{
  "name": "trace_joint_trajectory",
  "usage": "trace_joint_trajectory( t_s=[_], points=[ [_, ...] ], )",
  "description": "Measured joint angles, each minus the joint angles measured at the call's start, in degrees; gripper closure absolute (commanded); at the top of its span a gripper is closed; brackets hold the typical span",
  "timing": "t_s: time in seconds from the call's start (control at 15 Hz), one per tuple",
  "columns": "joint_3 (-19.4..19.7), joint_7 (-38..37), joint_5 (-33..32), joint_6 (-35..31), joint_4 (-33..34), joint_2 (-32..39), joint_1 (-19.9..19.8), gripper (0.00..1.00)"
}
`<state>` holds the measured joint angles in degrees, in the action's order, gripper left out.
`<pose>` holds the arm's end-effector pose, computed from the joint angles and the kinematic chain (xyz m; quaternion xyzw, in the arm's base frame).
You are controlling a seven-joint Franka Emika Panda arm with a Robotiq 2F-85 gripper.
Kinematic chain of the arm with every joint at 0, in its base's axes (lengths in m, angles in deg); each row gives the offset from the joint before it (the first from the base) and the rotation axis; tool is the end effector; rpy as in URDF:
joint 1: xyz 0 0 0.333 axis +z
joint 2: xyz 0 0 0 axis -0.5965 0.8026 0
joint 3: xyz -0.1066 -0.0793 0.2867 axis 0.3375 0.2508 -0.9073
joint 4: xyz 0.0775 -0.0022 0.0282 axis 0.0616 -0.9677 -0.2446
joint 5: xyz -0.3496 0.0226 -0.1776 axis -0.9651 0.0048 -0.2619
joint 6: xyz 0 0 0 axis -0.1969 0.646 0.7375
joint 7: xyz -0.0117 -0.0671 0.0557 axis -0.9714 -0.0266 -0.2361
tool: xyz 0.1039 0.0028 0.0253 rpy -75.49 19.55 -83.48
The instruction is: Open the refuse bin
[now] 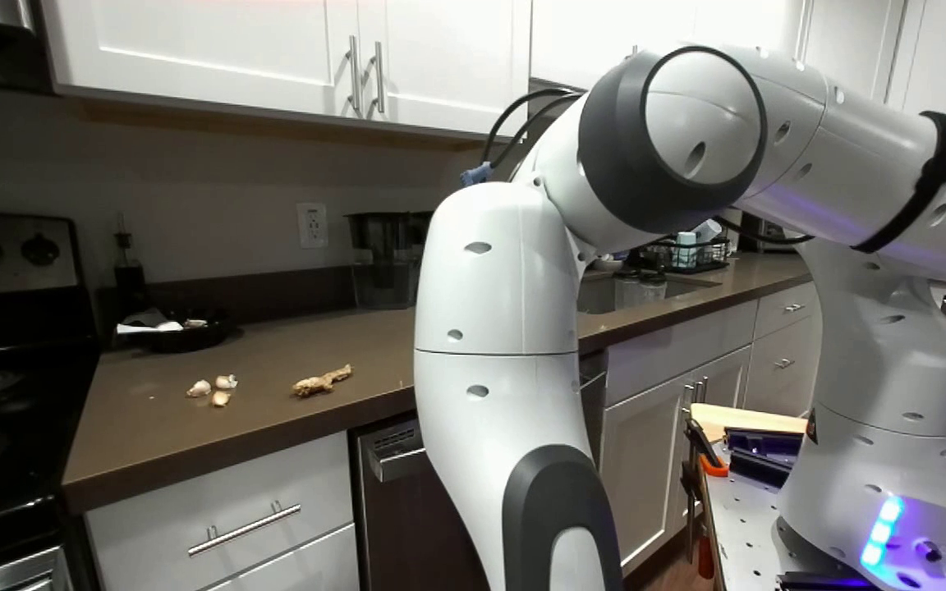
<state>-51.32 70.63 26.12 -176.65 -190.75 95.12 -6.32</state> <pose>0.3510 0.4091 -0.1003 -0.8816 -0.4562 0.0257 0.1186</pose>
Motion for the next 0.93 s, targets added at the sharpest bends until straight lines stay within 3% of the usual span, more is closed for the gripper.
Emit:
trace_joint_trajectory(
  t_s=[0.73,0.93],
  points=[
    [1.4,0.1,-2.2,0.1,1.1,0.7,-0.2,1.0],
    [0.2,0.1,-2.2,2.2,1.1,0.3,-1.6,1.0]
  ],
)
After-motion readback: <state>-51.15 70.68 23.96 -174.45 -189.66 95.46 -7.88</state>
